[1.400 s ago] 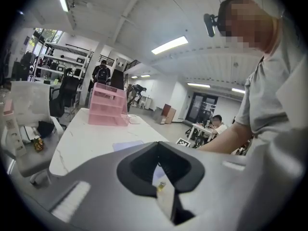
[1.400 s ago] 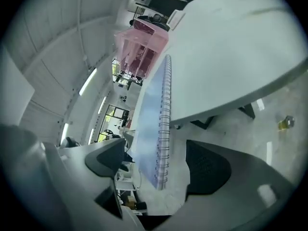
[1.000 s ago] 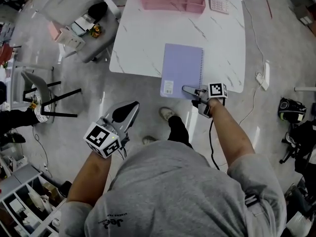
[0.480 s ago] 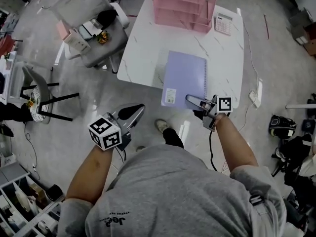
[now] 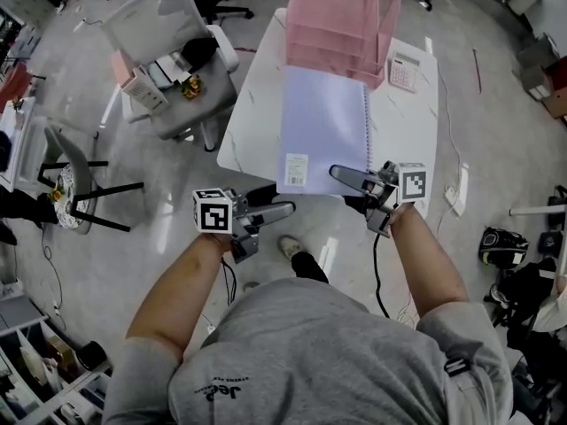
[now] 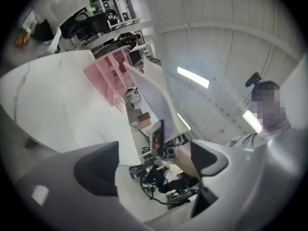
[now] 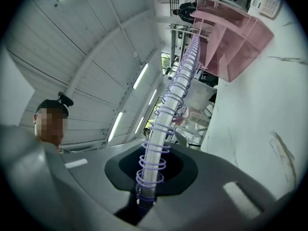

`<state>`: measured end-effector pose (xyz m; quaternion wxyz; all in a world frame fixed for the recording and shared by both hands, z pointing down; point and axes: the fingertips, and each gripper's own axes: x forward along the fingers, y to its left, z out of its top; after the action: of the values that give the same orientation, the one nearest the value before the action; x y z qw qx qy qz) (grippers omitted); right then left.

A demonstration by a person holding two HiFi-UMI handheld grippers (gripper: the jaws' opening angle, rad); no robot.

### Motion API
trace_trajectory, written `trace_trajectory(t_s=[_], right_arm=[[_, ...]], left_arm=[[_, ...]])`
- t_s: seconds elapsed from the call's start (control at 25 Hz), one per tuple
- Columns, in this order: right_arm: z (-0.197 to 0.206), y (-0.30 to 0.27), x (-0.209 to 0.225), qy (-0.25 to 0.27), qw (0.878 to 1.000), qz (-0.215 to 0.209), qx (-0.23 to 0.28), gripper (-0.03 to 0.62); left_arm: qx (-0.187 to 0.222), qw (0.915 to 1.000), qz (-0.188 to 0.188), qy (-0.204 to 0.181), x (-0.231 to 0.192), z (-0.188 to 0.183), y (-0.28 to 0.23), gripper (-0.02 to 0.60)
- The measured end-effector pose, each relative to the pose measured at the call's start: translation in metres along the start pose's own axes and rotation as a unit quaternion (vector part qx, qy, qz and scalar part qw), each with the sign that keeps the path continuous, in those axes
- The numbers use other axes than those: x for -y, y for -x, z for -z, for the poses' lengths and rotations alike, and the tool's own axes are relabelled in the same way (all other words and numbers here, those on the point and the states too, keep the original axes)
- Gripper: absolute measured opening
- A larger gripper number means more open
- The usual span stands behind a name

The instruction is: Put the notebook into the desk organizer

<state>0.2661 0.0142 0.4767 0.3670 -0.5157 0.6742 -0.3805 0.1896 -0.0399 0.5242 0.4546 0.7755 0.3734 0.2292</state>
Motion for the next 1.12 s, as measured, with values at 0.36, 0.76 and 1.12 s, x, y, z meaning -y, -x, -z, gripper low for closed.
trace_trajectory(t_s=[0.36,0.76,1.12], right_arm=[[0.003,-0.02,0.034,-0.045,0.998,-0.001,-0.043,0.032],[-0.031,-0.007,0.109,0.008,0.993,0.082,-0.082,0.033],[-0.097,-0.007,0.191,0.012,0.993,0.102,-0.058,0.034]], left_arm=[[0.12,0.9822,0.144,0.002,0.017,-0.081,-0.011,0.523],[0.038,0.9957,-0.081,-0.024,-0.1,-0.103,-0.052,0.1],[-0.04,0.9927,-0.113,-0.012,-0.176,-0.158,-0.097,0.104]])
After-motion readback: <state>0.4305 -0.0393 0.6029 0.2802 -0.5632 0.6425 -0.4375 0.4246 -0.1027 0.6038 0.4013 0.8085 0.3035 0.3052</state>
